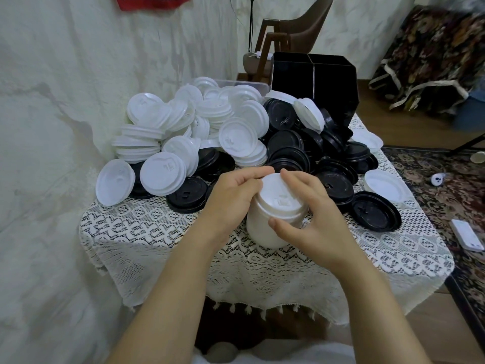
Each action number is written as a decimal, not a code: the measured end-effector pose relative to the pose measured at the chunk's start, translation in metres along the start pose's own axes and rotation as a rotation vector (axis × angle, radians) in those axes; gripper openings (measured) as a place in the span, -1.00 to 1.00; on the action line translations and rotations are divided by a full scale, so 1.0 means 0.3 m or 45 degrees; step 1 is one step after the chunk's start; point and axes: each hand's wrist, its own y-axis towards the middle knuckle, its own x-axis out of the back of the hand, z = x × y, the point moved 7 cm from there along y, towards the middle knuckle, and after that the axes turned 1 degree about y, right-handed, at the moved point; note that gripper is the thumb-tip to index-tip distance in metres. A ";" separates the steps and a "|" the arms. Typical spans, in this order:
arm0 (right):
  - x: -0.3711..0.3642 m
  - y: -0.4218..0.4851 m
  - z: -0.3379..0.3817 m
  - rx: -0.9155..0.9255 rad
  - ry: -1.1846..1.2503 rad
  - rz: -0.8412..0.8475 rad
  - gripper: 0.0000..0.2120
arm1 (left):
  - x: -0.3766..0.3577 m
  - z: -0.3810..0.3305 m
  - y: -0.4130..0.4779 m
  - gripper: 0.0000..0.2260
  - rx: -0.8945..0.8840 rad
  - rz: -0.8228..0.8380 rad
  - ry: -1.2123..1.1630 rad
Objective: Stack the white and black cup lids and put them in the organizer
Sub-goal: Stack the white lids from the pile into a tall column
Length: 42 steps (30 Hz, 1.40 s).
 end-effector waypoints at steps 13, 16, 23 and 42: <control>-0.040 -0.006 0.007 0.009 0.036 -0.260 -0.32 | -0.014 -0.020 0.002 -0.67 -0.091 0.087 0.091; -0.044 -0.007 0.004 0.021 0.035 -0.286 -0.26 | -0.003 -0.010 0.011 -0.67 -0.075 0.078 0.137; -0.046 -0.008 0.004 0.028 0.052 -0.323 -0.29 | 0.002 0.000 0.012 -0.71 -0.068 0.076 0.148; -0.048 -0.009 -0.007 -0.026 0.052 -0.231 -0.35 | 0.143 -0.019 0.322 -0.76 -0.470 -0.175 1.596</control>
